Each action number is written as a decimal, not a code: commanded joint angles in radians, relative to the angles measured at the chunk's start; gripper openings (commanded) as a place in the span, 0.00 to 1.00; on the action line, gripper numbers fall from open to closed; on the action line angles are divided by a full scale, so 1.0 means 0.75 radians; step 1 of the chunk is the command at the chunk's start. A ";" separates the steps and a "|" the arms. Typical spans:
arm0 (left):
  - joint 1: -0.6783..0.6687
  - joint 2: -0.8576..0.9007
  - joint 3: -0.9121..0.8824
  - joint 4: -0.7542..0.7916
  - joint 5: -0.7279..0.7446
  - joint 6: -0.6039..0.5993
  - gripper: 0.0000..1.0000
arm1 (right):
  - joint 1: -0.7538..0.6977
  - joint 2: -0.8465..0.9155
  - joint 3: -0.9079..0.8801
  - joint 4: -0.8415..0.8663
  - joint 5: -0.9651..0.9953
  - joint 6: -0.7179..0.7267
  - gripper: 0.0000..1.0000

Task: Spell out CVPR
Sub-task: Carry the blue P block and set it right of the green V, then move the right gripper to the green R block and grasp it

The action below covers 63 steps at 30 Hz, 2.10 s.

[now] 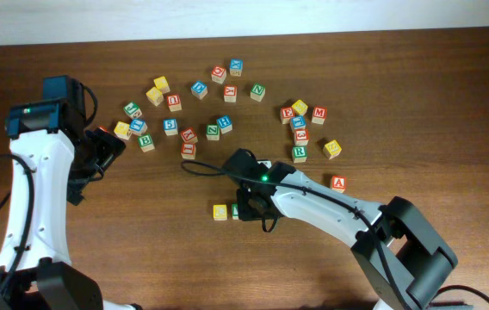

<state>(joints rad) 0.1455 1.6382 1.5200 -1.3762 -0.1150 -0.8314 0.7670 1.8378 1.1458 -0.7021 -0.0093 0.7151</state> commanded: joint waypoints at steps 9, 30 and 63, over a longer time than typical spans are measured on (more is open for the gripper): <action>0.010 0.001 -0.003 -0.002 -0.006 -0.012 0.99 | -0.070 0.019 0.127 -0.138 -0.001 -0.006 0.40; 0.010 0.001 -0.003 -0.002 -0.006 -0.012 0.99 | -0.542 0.161 0.401 -0.225 0.098 -0.520 0.72; 0.010 0.001 -0.003 -0.002 -0.006 -0.012 0.99 | -0.542 0.307 0.589 -0.397 0.077 -0.514 0.19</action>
<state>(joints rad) 0.1455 1.6382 1.5200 -1.3766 -0.1150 -0.8314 0.3542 2.0655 1.5166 -0.9432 0.0544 0.3321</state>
